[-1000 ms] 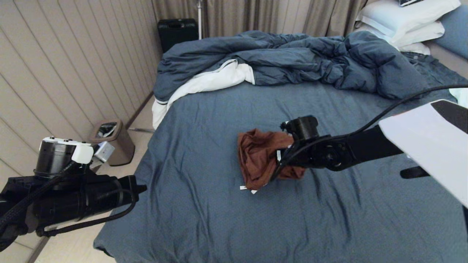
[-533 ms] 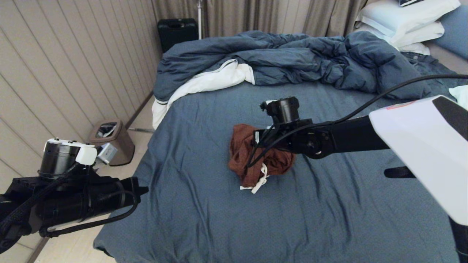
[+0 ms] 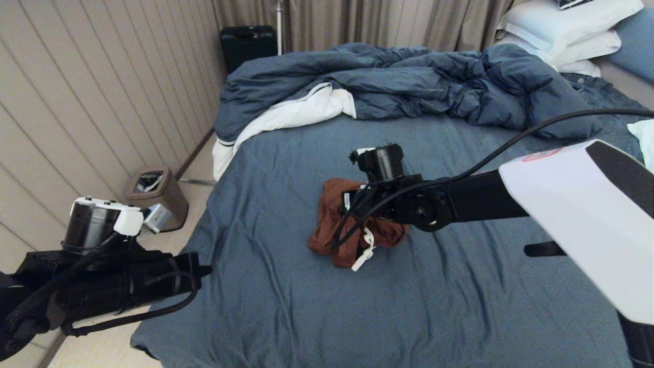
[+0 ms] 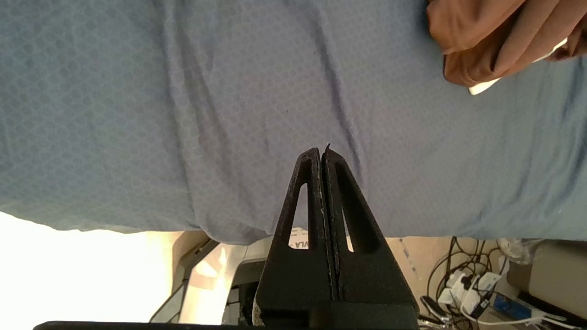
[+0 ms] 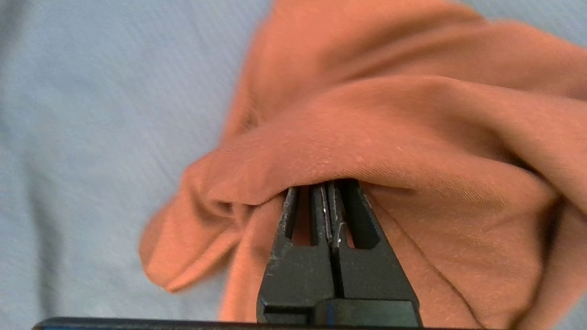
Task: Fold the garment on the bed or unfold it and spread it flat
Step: Fold the brown shorts
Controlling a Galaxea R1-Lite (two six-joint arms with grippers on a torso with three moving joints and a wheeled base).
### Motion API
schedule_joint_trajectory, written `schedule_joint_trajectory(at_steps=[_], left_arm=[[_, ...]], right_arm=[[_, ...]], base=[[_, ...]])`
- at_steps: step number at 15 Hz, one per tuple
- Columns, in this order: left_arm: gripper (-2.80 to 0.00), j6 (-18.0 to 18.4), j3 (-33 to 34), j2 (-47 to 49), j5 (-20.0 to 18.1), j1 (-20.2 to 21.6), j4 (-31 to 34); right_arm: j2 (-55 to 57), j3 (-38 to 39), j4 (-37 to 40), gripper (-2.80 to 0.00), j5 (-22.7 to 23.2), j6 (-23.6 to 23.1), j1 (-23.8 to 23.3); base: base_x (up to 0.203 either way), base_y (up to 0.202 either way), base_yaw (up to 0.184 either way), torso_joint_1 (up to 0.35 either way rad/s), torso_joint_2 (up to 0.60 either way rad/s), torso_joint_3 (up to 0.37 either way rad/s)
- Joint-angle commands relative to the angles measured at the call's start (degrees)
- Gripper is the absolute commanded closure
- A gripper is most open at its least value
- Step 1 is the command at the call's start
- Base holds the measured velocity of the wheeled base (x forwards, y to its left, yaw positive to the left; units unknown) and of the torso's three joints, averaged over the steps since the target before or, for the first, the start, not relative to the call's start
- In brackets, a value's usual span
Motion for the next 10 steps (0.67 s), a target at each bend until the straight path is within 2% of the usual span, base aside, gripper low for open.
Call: schedule_joint_trajectory(at_steps=[1,6,10], left_arm=[[0.00,-0.18,0.15,0.33,-0.05,-0.10,-0.31],[0.00,-0.27,0.21,0.32,-0.15,-0.78,-0.40],[0.00,-0.27,0.29,0.07,-0.14,-1.07,-0.40]], right_arm=[[-2.95,4.58,-0.23,0.00,-0.05,-0.07,-2.27],[-9.42,17.34,-0.57,0.00,0.58,-1.17,-8.93],[-14.17,24.47,-0.74,0.00,4.57,-1.73,-13.07]], base=[[0.000,0.000,0.000,0.000,0.00,0.000],[0.000,0.000,0.000,0.000,0.00,0.000],[0.000,0.000,0.000,0.000,0.00,0.000]])
